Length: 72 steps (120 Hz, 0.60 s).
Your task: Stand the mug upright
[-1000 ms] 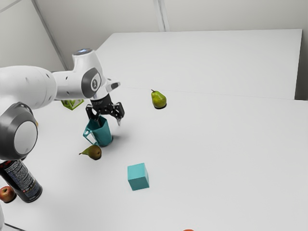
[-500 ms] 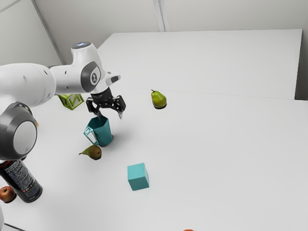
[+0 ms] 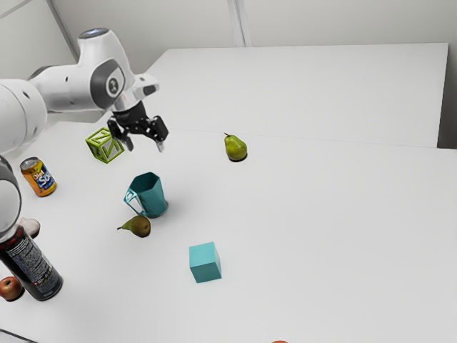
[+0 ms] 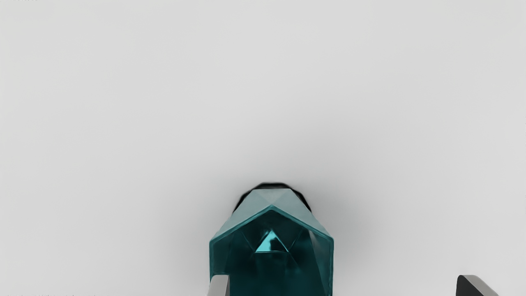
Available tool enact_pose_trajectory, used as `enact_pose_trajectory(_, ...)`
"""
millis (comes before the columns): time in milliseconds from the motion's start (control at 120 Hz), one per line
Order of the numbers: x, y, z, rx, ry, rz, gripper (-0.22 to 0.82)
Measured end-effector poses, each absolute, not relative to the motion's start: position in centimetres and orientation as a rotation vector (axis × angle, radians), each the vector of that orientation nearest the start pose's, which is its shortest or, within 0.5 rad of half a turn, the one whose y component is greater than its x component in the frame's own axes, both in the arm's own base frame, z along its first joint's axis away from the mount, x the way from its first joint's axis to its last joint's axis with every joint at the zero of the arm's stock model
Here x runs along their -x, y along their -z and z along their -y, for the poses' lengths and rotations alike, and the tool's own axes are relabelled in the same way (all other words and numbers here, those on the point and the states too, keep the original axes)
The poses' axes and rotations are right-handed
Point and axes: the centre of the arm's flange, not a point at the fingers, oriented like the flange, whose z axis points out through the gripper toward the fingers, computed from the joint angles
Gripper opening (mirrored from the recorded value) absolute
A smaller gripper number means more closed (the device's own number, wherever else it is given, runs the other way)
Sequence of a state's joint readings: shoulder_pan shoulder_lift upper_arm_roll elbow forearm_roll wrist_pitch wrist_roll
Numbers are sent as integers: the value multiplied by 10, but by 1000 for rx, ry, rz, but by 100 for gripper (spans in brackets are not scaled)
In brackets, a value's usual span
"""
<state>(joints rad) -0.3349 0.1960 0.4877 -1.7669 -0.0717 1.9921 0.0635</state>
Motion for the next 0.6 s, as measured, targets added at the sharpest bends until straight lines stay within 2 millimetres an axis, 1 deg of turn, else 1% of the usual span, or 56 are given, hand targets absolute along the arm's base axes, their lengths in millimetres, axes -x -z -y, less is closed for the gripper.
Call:
enact_pose_trajectory(183,-606,-500,-76,3087,71,78,60)
enact_pose_trajectory(358,-589,-541,-92,3083,87,36,60)
enact_pose_trajectory(500,-580,-573,-87,3074,102,-24,60)
enact_pose_trajectory(600,-572,-584,-86,3073,97,-49,60)
